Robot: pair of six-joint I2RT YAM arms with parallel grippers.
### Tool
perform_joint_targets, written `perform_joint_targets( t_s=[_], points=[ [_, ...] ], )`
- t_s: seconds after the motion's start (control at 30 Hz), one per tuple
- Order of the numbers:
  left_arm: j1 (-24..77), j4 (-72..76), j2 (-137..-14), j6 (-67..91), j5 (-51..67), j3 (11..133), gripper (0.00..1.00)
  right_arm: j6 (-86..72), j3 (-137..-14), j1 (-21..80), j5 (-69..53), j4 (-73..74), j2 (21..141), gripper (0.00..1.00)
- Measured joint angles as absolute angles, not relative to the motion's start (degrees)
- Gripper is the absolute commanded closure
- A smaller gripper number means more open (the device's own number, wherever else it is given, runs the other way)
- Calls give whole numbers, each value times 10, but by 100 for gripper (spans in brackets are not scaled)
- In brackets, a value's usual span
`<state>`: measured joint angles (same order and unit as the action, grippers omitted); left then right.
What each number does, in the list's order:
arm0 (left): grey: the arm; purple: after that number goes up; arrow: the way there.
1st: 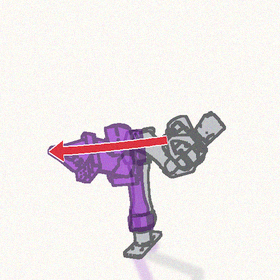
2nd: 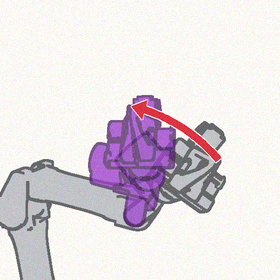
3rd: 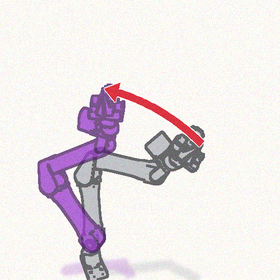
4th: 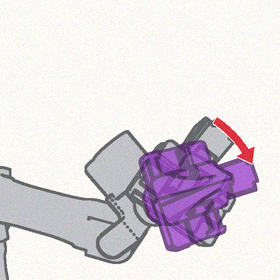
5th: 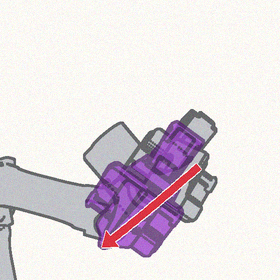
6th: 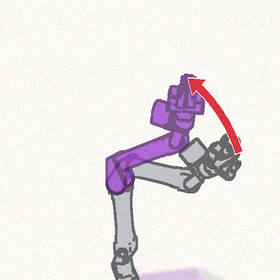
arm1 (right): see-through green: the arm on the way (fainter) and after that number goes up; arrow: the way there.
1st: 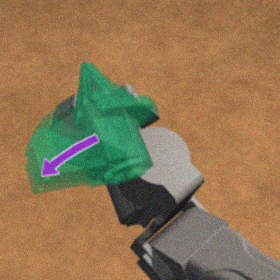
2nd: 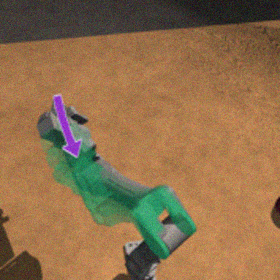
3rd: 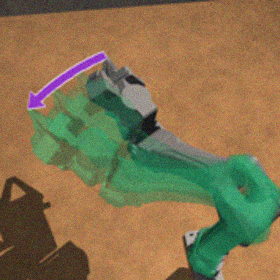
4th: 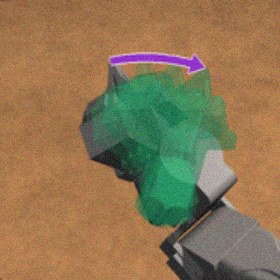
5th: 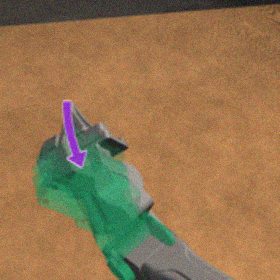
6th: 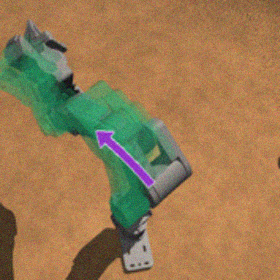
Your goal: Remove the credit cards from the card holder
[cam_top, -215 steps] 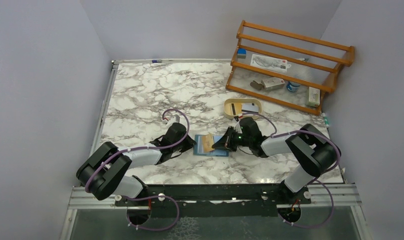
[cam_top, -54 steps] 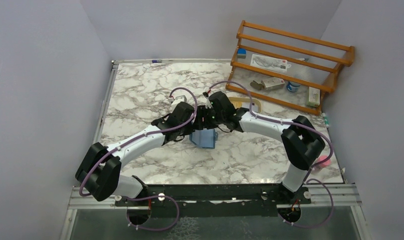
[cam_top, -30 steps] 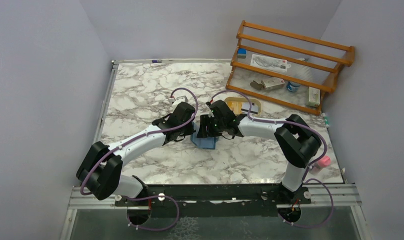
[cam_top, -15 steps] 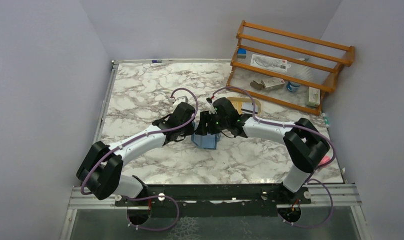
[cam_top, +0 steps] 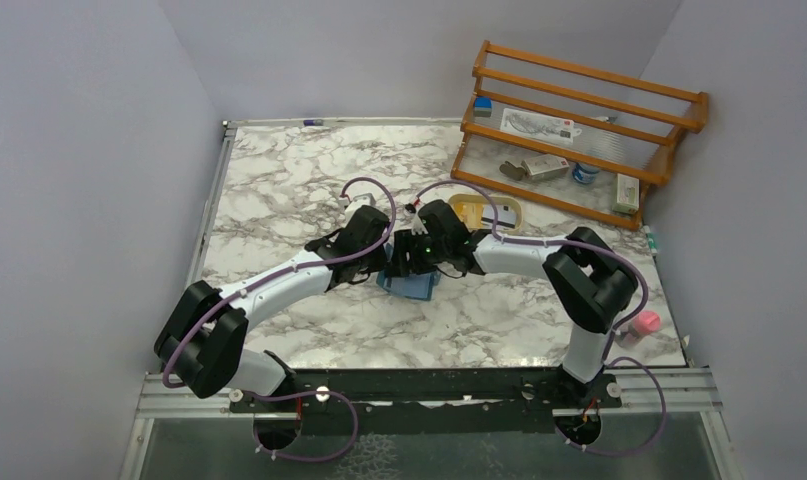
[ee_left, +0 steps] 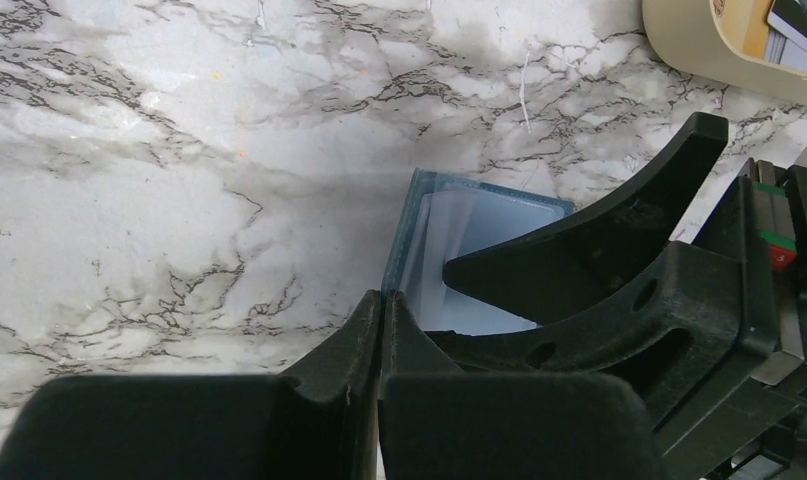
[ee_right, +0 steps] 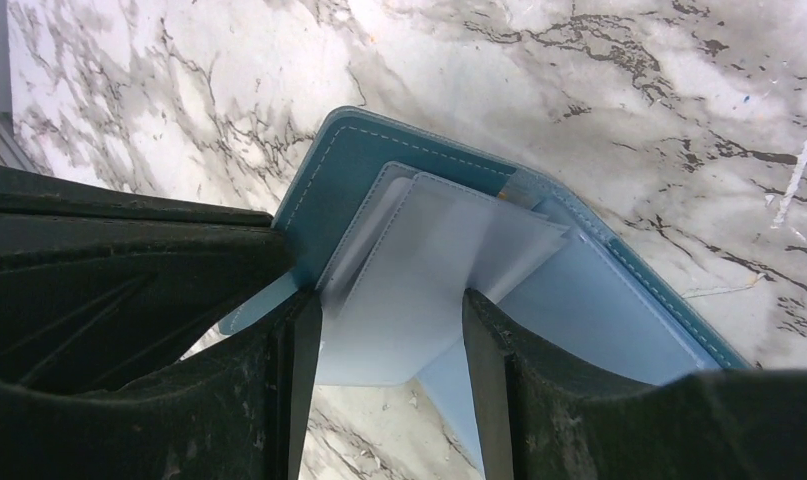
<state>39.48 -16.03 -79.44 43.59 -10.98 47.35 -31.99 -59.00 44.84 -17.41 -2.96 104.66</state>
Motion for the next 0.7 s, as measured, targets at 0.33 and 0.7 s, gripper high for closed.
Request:
perform_joint_targets(
  t_s=[0.33, 0.7],
  points=[
    [395, -161, -797, 436, -110, 473, 100, -304, -591, 448, -164, -22, 1049, 41],
    [395, -154, -803, 437, -101, 473, 100, -250, -598, 449, -69, 70, 1014, 41]
  ],
)
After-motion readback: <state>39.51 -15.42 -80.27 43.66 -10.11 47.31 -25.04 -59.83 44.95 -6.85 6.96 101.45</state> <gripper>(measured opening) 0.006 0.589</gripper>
